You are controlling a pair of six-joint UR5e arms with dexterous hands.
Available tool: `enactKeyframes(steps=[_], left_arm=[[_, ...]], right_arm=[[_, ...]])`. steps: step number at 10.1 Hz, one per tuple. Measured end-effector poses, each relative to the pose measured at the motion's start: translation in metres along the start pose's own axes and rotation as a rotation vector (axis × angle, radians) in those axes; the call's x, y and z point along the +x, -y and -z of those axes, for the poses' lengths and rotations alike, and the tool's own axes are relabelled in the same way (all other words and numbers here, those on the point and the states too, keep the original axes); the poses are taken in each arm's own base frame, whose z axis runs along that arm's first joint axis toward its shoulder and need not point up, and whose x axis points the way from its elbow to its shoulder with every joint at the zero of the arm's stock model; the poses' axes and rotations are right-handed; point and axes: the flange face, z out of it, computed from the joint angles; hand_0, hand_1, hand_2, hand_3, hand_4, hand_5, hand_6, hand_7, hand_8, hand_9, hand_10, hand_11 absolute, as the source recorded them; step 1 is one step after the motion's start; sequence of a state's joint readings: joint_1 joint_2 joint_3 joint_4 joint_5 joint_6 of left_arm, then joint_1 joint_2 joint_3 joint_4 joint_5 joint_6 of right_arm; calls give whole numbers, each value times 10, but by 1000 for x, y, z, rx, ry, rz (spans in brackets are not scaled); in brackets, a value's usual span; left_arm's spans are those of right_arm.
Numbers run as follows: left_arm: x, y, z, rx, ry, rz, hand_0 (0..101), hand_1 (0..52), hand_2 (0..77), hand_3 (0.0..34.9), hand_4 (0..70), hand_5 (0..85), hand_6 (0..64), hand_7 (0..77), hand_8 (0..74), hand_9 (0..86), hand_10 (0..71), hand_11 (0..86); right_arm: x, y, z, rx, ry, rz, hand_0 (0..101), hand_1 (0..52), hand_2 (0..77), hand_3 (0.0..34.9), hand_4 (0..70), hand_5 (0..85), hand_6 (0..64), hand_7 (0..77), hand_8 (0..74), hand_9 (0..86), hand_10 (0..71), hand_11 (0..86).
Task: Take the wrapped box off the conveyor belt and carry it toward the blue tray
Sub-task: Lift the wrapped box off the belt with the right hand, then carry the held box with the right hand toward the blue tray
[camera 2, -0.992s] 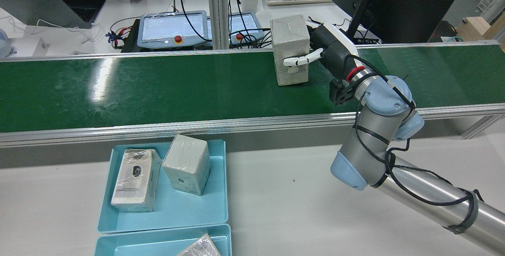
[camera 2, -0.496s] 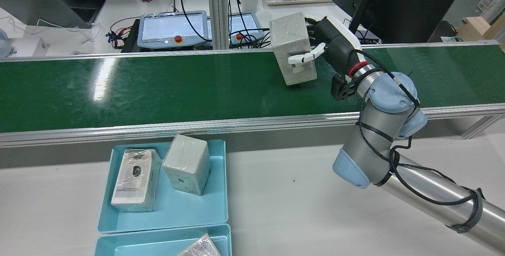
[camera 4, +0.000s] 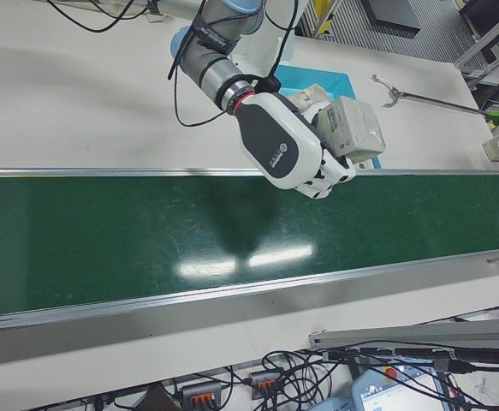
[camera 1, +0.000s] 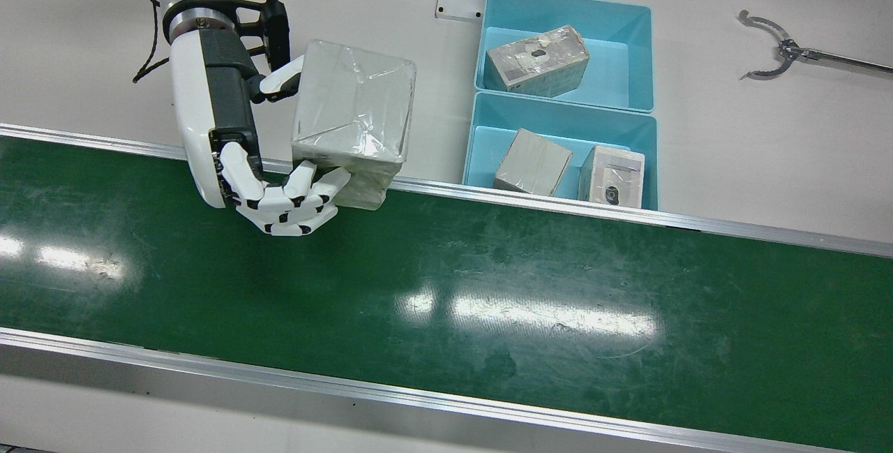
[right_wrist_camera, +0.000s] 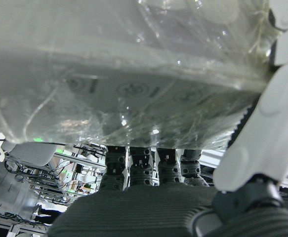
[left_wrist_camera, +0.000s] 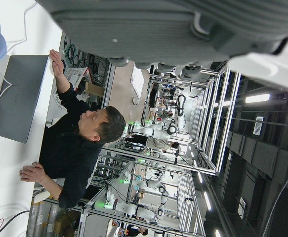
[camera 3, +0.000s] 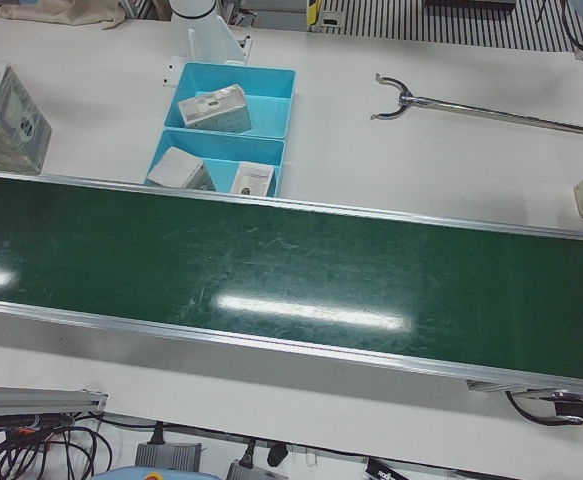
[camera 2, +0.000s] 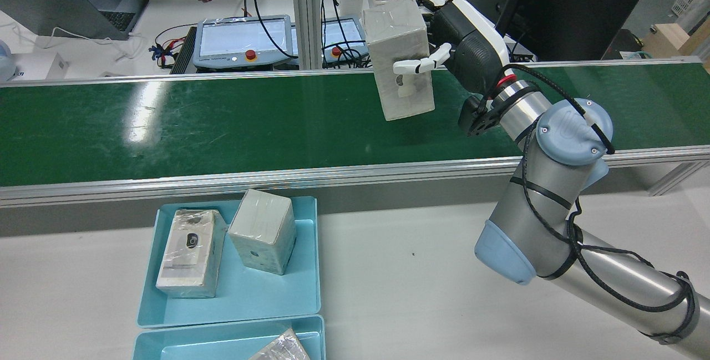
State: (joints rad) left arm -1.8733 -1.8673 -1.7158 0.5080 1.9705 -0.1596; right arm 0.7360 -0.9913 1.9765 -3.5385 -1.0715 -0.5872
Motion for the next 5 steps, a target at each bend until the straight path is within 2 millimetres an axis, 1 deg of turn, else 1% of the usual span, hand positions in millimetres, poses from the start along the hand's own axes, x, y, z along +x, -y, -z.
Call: enactKeyframes(steps=[1,3,4,5], left_arm=[[0,0,0,0,0,0,0,0,11,0,0,11,0,5,5,5,0,5],[0,0,0,0,0,0,0,0,11,0,0,11,0,5,5,0,5,5],[0,0,0,0,0,0,0,0,11,0,0,11,0,0,5,0,5,5],[0,0,0,0,0,0,0,0,11,0,0,11,0,0,5,0,5,5]], right_arm=[[13,-11,2,-17,-7,-16,465,5,295,0,93,698,425,387,502,524,311,453],[44,-35,6,-74,-13,-46,465,5,295,0,93,698,425,387,502,524,322,464],[62,-49,11,-95,-11,-62,465,5,295,0,71,709,425,387,502,529,338,480],[80,-61,16,-102,-10,-83,466,5,300,0,87,698,431,387,507,529,355,502]])
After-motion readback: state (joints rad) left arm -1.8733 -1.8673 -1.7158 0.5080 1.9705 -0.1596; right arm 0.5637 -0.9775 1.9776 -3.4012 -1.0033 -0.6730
